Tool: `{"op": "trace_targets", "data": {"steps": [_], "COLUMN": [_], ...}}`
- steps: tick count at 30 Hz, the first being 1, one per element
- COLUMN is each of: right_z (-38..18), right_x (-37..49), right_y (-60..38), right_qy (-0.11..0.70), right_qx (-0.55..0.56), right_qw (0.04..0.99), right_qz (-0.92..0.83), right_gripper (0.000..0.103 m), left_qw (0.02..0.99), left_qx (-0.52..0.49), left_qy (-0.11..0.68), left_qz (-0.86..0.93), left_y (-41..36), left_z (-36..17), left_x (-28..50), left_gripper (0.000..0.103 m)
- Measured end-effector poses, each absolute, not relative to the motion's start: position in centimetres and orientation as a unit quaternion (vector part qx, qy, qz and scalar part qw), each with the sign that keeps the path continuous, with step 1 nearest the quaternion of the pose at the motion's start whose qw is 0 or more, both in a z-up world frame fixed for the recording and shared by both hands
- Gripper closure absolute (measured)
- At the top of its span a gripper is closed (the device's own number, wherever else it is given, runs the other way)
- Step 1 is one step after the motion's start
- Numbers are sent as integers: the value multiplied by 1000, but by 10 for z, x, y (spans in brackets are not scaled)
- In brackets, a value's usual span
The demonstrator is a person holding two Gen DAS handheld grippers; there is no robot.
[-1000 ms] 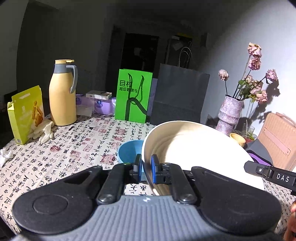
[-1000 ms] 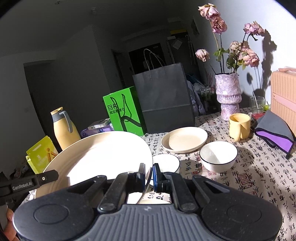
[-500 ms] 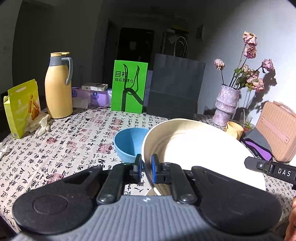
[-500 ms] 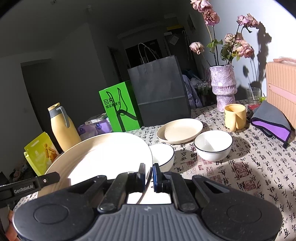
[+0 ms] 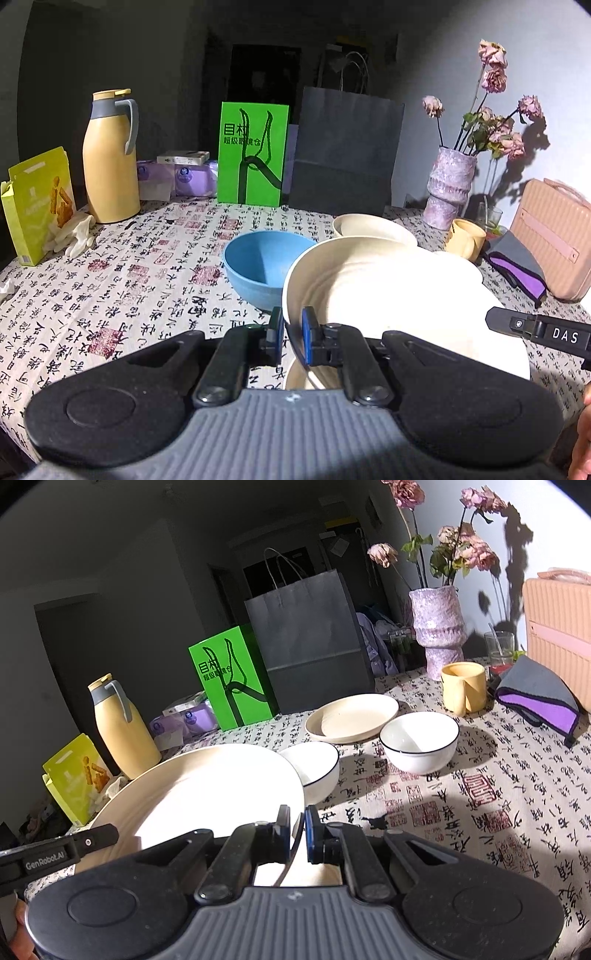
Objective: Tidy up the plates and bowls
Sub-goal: 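Lower both held cream plates onto the cream plate beside the blue bowl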
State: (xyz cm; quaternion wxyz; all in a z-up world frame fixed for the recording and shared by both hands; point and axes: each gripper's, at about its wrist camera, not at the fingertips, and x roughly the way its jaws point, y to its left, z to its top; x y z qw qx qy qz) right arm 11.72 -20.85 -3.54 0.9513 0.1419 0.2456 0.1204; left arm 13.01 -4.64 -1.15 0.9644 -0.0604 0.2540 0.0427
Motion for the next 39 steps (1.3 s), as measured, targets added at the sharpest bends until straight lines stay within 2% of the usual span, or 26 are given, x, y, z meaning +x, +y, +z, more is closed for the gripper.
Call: {"op": "trace_targets", "data": {"steps": [39], "right_z": [-103], "right_x": [130], "right_y": [-214], "right_qy": [281], "right_qx": [146], "right_qw": [943], "right_qz": [103], "right_gripper": [95], "left_qw": [944], "left_qx": [-52], "left_qy": [324], "left_qz": [34], "left_y": [-53], "left_z": [-83], "left_x": [151], "left_gripper": [92]}}
